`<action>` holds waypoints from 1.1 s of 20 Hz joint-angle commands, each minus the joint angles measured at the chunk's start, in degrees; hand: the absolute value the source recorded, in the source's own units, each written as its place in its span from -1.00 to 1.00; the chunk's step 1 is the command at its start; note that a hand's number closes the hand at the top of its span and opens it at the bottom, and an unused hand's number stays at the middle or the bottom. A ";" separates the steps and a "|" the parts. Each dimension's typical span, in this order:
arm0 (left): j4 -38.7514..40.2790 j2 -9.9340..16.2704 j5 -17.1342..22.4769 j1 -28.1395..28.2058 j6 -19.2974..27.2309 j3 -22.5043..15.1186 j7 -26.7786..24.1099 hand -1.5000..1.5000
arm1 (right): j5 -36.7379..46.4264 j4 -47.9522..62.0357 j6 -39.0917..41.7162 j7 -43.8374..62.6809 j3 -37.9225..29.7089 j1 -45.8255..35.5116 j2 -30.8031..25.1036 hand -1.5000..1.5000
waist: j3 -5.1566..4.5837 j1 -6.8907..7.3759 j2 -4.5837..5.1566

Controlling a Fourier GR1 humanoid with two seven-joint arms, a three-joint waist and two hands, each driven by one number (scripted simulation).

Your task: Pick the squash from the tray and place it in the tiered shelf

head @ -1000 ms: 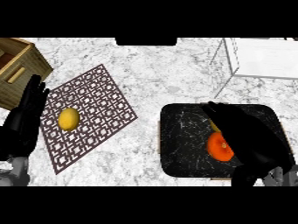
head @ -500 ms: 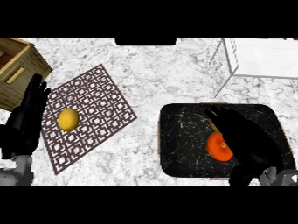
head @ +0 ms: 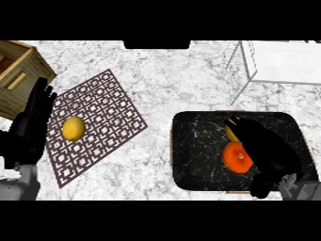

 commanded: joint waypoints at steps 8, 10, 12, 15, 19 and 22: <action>-3.89 -3.29 -3.36 1.28 -1.80 1.52 3.24 0.00 | 7.39 6.48 -4.61 -11.85 -3.70 4.40 4.18 -1.00 | 0.00 -0.05 -0.05; -6.84 -0.25 -1.18 4.50 -5.29 4.13 3.06 0.00 | 9.03 13.37 -3.81 -9.61 -2.69 -1.60 9.33 -1.00 | 0.00 0.40 -0.01; 0.62 -4.35 -2.82 3.76 -5.02 2.97 -3.16 0.00 | 8.18 14.09 -1.86 -12.55 -5.41 -0.79 7.34 -1.00 | -0.02 0.05 0.04; -3.89 -2.51 -2.14 2.95 -5.77 5.25 2.80 0.00 | 11.45 17.27 -4.62 -13.70 -4.05 0.90 9.56 -1.00 | 0.00 0.16 0.02; 1.92 -4.39 -3.78 0.75 -5.61 5.50 -0.86 0.00 | 14.03 15.68 -3.00 -15.41 -3.06 -1.28 9.53 1.00 | -0.02 -0.02 0.03; -2.10 -4.61 -4.93 -0.17 -4.47 4.17 3.69 0.00 | 16.53 20.09 -8.33 -21.84 -3.25 -1.27 6.95 1.00 | 0.01 0.09 0.05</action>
